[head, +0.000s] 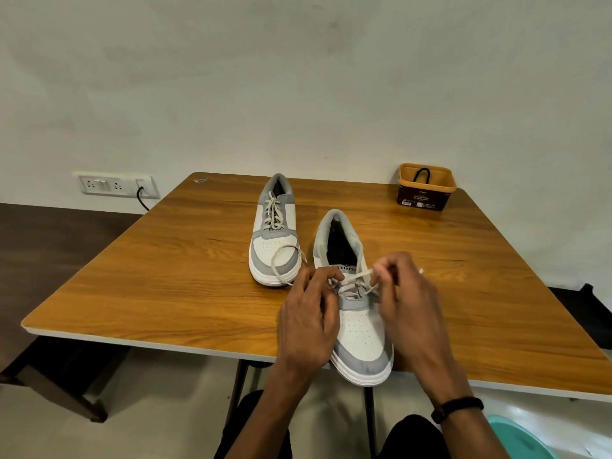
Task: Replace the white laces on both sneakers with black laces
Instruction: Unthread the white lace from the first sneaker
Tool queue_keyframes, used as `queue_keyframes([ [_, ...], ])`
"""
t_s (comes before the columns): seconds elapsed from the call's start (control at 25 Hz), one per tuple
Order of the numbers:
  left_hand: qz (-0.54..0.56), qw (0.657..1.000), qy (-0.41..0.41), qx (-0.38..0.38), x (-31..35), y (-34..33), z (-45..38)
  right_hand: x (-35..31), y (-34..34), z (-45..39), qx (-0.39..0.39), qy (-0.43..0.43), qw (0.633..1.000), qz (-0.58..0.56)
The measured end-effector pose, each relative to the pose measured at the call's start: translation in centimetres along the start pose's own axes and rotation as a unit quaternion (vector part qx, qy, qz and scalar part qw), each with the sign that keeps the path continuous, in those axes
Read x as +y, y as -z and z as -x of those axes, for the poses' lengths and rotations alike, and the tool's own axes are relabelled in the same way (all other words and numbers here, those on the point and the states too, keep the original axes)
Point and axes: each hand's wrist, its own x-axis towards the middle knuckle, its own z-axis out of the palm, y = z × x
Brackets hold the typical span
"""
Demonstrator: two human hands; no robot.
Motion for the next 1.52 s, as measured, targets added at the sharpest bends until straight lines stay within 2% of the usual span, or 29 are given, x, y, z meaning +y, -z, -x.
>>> queue_keyframes([
  [0.12,0.012,1.0,-0.001,-0.001,-0.2,-0.1,0.1,1.8,0.9,0.5,0.087,-0.123,0.978,-0.143],
  [0.2,0.015,1.0,-0.001,0.0,-0.2,-0.2,0.1,2.1,1.1,0.5,0.081,-0.147,0.972,-0.163],
  [0.32,0.012,1.0,-0.002,0.005,-0.3,-0.2,0.1,1.5,0.6,0.1,0.037,-0.034,0.998,-0.036],
  [0.4,0.008,1.0,0.0,0.004,-0.2,-0.1,0.0,0.7,-0.1,-0.5,-0.017,0.039,0.999,0.034],
  [0.52,0.007,1.0,0.006,0.001,-0.3,-0.1,0.0,-0.5,-1.1,-1.2,-0.109,0.036,0.987,0.116],
  [0.64,0.002,1.0,0.013,-0.001,-0.2,-0.1,0.0,-1.0,-1.3,-1.3,-0.122,0.039,0.982,0.139],
  [0.76,0.005,1.0,0.008,0.002,-0.1,0.1,0.1,-0.9,-1.1,-1.0,-0.06,0.05,0.993,0.092],
  [0.88,0.01,1.0,0.009,0.003,0.0,0.1,0.0,-1.4,-0.5,-0.6,0.001,-0.013,0.997,-0.083],
  [0.96,0.013,1.0,0.012,0.002,0.1,0.2,0.1,-2.1,0.3,-0.8,0.035,-0.098,0.959,-0.263],
  [1.08,0.018,1.0,0.006,-0.002,0.0,0.1,0.1,-2.8,1.7,-1.6,0.048,-0.22,0.819,-0.528],
  [1.12,0.019,1.0,0.006,0.0,-0.1,0.1,0.2,-2.9,1.9,-1.7,0.044,-0.229,0.798,-0.555],
  [1.16,0.021,1.0,0.005,0.001,-0.1,0.1,0.2,-2.9,2.1,-1.7,0.035,-0.222,0.813,-0.537],
  [1.2,0.022,1.0,0.004,0.002,0.0,0.0,0.1,-2.8,2.2,-1.6,0.021,-0.196,0.86,-0.47],
  [1.28,0.019,1.0,0.001,0.003,-0.1,0.0,0.1,-2.8,1.7,-1.3,-0.037,-0.097,0.967,-0.234],
  [1.32,0.019,1.0,-0.003,0.003,-0.1,0.0,0.1,-2.7,1.3,-1.1,-0.075,-0.038,0.99,-0.112],
  [1.4,0.024,1.0,-0.004,0.002,-0.2,0.1,0.2,-2.3,0.4,-0.9,-0.14,0.039,0.988,0.058],
  [1.52,0.023,1.0,-0.003,0.002,-0.3,0.0,0.2,-2.0,0.1,-0.9,-0.165,0.051,0.975,0.137],
])
